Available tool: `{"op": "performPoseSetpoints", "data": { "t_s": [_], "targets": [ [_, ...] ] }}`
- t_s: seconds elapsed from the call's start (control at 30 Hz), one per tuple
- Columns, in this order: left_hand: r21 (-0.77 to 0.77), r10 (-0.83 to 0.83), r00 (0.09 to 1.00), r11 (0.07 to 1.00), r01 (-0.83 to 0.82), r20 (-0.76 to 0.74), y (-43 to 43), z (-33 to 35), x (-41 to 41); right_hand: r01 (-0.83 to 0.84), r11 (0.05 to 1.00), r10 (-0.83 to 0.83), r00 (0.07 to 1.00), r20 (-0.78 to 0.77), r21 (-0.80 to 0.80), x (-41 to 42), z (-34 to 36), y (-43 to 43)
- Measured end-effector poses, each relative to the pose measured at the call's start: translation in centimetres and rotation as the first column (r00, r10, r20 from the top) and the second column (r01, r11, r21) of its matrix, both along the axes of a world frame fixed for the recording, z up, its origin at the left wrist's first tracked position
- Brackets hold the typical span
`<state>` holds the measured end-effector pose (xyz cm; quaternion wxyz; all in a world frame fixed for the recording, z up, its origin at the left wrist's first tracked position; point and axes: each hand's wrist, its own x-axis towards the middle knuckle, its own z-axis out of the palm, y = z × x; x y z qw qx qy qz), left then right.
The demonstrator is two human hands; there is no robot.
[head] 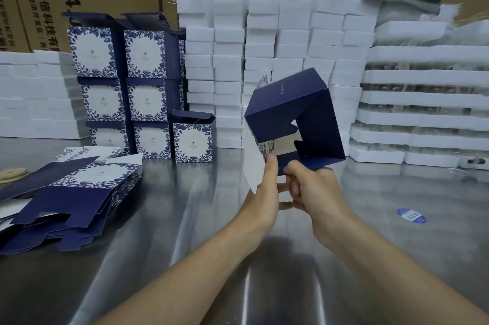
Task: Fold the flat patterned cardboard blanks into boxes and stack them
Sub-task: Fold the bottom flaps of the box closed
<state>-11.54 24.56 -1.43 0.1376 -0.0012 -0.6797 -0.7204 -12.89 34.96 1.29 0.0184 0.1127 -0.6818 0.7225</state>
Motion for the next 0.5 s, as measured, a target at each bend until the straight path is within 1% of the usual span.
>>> {"op": "performPoseSetpoints", "data": {
  "t_s": [0.07,0.13,0.17,0.23,0.3,0.4,0.5],
  "targets": [
    [-0.018,-0.005,1.000,1.000,0.005,-0.004,-0.1,-0.1,-0.1,-0.053,0.999,0.053,0.999,0.009,0.006,0.1,0.0,0.1],
    [-0.046,-0.020,1.000,0.999,0.019,-0.015,-0.1,0.0,0.0,-0.123,0.989,0.123,0.992,0.010,0.079,0.3,-0.2,-0.1],
    [-0.073,-0.031,0.999,0.997,0.030,-0.013,0.0,0.0,0.1,-0.138,0.987,0.138,0.990,0.001,0.085,0.3,-0.3,-0.2],
    [-0.090,-0.060,0.998,0.994,0.059,-0.006,0.3,-0.2,0.1,-0.098,0.993,0.099,0.995,-0.016,0.059,0.3,-0.3,-0.1],
    [-0.069,-0.065,0.997,0.996,0.063,-0.029,0.4,-0.4,0.0,-0.071,0.997,0.072,0.997,-0.016,0.043,0.3,-0.1,0.1],
    [-0.048,-0.031,0.999,0.998,0.029,-0.042,0.3,-0.1,0.0,-0.057,0.998,0.057,0.997,0.059,0.002,0.2,0.3,0.6],
    [-0.080,-0.008,0.999,0.997,0.005,-0.036,0.1,0.4,0.4,0.062,0.997,-0.054,0.988,0.144,-0.055,-0.4,0.5,1.1]
  ]
}}
